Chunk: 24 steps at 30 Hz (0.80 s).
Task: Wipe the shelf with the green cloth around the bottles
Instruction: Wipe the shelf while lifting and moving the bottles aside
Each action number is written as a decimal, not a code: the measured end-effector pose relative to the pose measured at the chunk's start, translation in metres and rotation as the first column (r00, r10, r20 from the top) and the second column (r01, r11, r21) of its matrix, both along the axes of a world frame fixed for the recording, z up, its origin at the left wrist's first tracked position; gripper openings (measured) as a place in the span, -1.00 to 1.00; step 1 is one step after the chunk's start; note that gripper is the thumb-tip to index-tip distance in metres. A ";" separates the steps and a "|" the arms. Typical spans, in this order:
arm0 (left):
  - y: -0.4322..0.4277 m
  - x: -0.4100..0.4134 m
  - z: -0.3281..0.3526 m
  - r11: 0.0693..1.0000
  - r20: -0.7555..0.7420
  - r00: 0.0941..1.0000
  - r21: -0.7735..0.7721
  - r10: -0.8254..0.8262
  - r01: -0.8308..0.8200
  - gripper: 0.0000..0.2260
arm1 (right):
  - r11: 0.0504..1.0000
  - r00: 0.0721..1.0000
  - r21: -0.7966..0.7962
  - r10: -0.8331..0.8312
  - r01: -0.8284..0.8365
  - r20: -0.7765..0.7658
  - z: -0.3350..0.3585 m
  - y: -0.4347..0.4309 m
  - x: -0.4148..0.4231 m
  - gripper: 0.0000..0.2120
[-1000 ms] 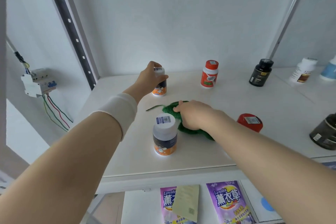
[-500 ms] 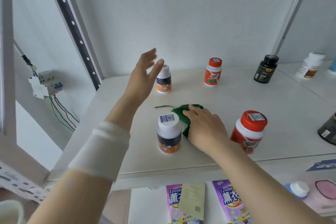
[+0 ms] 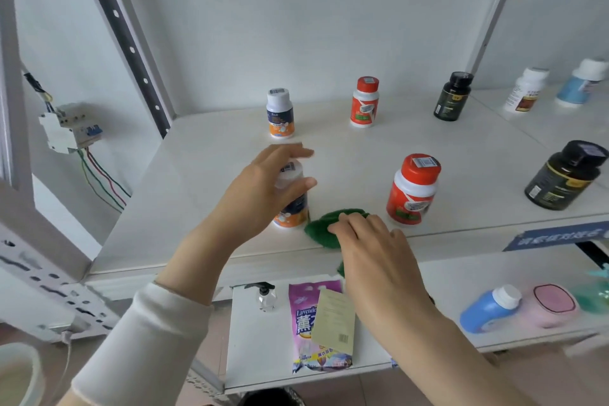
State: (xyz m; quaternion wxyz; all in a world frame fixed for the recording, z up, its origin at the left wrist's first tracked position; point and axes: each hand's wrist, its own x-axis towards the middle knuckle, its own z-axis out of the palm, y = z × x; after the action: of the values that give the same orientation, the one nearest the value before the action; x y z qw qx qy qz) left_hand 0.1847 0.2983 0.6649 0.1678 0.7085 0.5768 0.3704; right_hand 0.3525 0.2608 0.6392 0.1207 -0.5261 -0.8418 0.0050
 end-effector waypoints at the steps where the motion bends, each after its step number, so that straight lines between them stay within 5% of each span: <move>1: -0.002 0.001 0.004 0.999 -0.027 0.999 0.047 0.023 -0.021 -0.57 | 1.000 0.999 0.005 0.009 -0.009 -0.039 0.001 -0.004 0.006 -0.51; 7: -0.010 0.056 0.039 0.934 0.030 0.999 0.357 -0.028 0.015 -0.66 | 0.945 0.883 -0.322 -0.104 -0.056 -0.458 0.025 -0.012 0.056 -0.57; 14: 0.021 0.130 0.015 0.995 0.068 0.998 0.099 -0.016 0.009 -0.54 | 0.944 0.716 -0.329 -0.251 0.031 -0.651 0.046 0.031 0.148 -0.56; 20: 0.028 0.156 -0.005 0.997 0.225 0.971 -0.040 0.076 -0.069 -0.60 | 0.966 0.806 -0.153 -0.259 0.210 -0.532 0.023 0.100 0.174 -0.60; 24: 0.030 0.162 -0.013 0.995 0.350 0.932 -0.068 0.089 -0.070 -0.74 | 0.986 0.954 -0.132 -0.132 0.099 -0.270 -0.007 0.130 0.163 -0.57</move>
State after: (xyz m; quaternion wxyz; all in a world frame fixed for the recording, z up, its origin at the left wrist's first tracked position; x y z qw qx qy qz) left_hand 0.3467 0.3281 0.6516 0.2724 0.6018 0.5755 0.4821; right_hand 0.5160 0.3907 0.6317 0.2066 -0.5748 -0.7825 0.1207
